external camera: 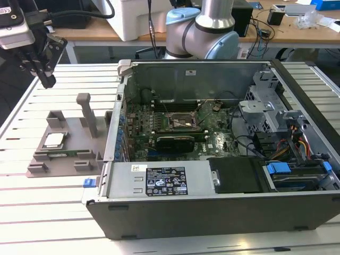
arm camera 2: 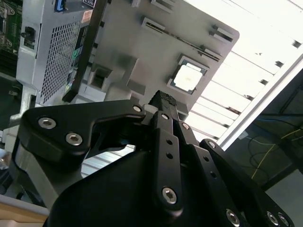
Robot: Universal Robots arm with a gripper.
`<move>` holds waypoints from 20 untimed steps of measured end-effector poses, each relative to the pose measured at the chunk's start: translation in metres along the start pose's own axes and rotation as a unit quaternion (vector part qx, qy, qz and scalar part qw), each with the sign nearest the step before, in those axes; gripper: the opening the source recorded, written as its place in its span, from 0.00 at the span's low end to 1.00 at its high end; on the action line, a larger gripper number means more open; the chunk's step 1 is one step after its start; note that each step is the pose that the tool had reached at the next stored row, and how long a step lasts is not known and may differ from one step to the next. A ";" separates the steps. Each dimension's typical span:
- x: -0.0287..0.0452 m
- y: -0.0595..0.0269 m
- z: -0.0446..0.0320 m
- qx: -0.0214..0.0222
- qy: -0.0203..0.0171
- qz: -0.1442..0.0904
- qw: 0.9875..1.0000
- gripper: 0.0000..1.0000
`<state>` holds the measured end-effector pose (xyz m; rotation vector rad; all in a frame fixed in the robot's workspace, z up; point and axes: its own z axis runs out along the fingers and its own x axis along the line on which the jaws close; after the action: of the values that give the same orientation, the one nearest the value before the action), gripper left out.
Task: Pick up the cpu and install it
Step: 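Reach for the cpu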
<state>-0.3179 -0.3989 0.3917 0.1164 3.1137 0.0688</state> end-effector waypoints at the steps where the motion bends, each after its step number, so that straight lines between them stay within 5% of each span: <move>1: 0.0014 -0.0001 0.0000 0.000 0.000 0.000 1.000 0.11; 7: 0.0163 -0.0012 -0.0001 0.000 0.000 0.000 1.000 0.11; 20: 0.0360 -0.0027 -0.0001 0.000 0.000 0.000 1.000 0.11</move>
<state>-0.3540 -0.3988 0.3908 0.1167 3.1136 0.0688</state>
